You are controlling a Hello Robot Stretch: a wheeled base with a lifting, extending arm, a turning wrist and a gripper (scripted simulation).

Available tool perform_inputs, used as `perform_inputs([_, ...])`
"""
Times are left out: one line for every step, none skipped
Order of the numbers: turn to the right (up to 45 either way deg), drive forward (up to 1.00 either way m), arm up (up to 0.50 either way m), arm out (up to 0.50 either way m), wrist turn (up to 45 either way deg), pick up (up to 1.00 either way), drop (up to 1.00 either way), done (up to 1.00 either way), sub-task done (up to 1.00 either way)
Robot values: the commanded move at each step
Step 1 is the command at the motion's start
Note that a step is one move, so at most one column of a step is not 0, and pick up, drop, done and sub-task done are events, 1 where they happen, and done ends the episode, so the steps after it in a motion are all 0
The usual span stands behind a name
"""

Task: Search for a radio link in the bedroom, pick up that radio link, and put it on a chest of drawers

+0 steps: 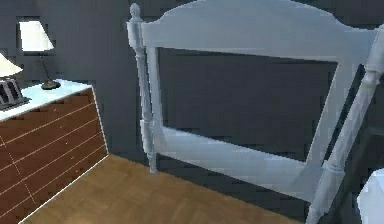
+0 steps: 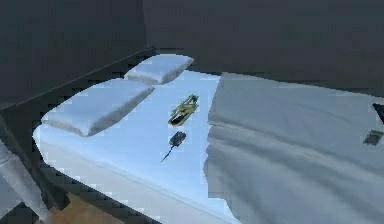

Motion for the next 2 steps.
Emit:
perform_inputs([45.0, 0.00, 0.00, 0.00, 0.0, 0.00, 0.00, 0.00, 0.00])
perform_inputs([36.0, 0.00, 0.00, 0.00, 0.0, 0.00, 0.00, 0.00, 0.00])
